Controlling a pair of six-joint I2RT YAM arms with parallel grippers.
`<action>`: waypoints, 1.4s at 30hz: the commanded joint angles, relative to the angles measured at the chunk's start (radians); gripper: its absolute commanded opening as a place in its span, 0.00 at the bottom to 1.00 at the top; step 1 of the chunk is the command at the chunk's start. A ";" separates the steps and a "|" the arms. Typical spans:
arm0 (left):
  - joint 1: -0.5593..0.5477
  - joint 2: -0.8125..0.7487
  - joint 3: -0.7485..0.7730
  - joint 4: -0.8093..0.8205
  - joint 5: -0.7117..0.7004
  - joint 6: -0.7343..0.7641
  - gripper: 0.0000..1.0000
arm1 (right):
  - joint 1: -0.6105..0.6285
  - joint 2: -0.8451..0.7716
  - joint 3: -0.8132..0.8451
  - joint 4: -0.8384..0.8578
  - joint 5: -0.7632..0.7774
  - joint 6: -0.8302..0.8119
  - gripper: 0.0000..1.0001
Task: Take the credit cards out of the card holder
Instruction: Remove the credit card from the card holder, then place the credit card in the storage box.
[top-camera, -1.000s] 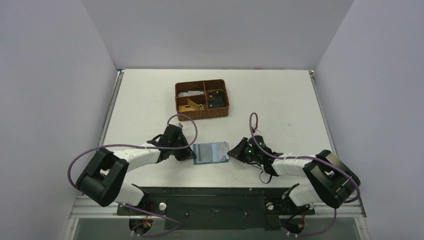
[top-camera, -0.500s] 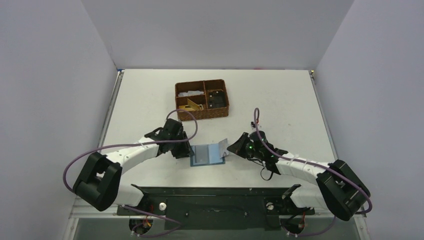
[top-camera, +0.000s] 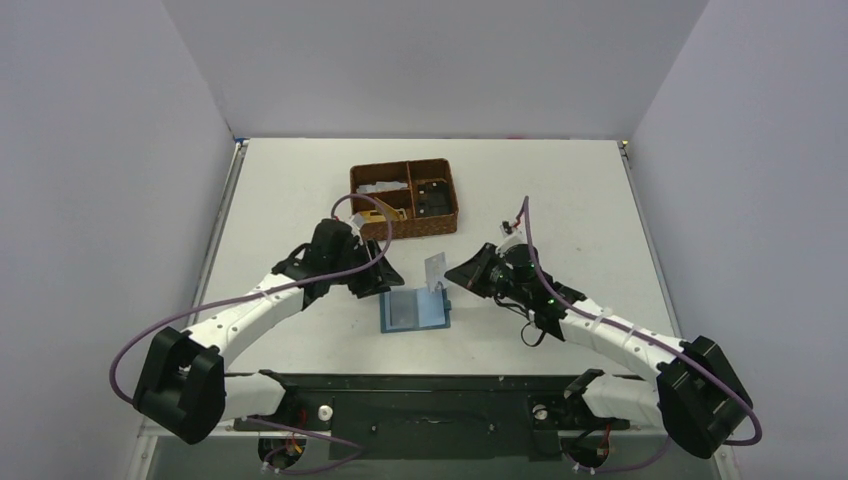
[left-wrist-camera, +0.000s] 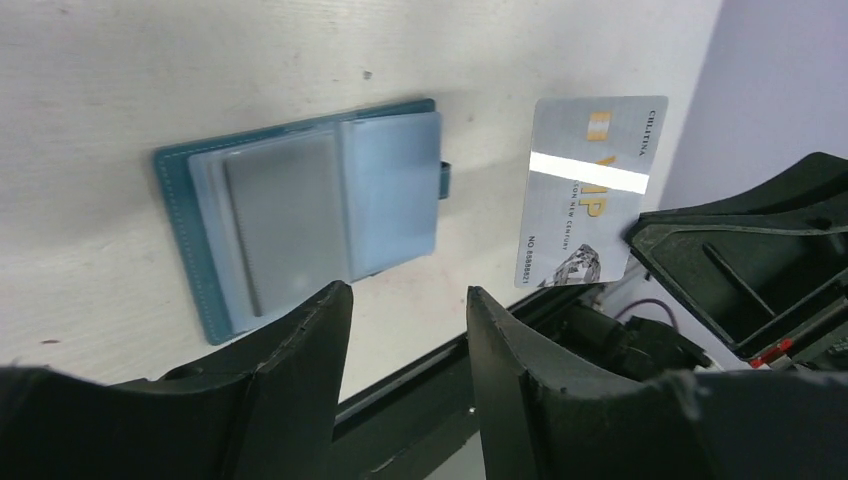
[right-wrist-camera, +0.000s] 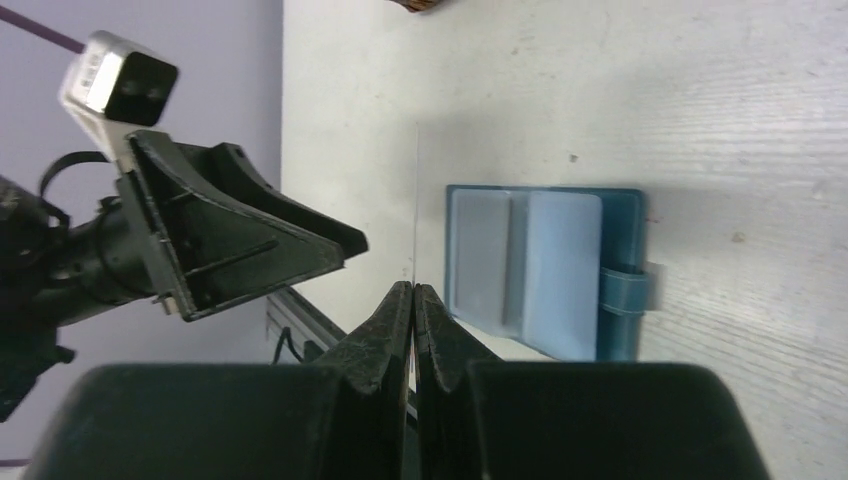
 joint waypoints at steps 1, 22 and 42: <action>0.023 -0.041 -0.050 0.214 0.151 -0.086 0.44 | 0.005 -0.035 0.070 0.021 -0.036 0.037 0.00; 0.078 -0.030 -0.172 0.726 0.385 -0.352 0.44 | 0.074 0.027 0.143 0.178 -0.108 0.177 0.00; 0.084 -0.076 -0.181 0.672 0.374 -0.333 0.00 | 0.148 0.000 0.232 -0.094 0.060 0.031 0.59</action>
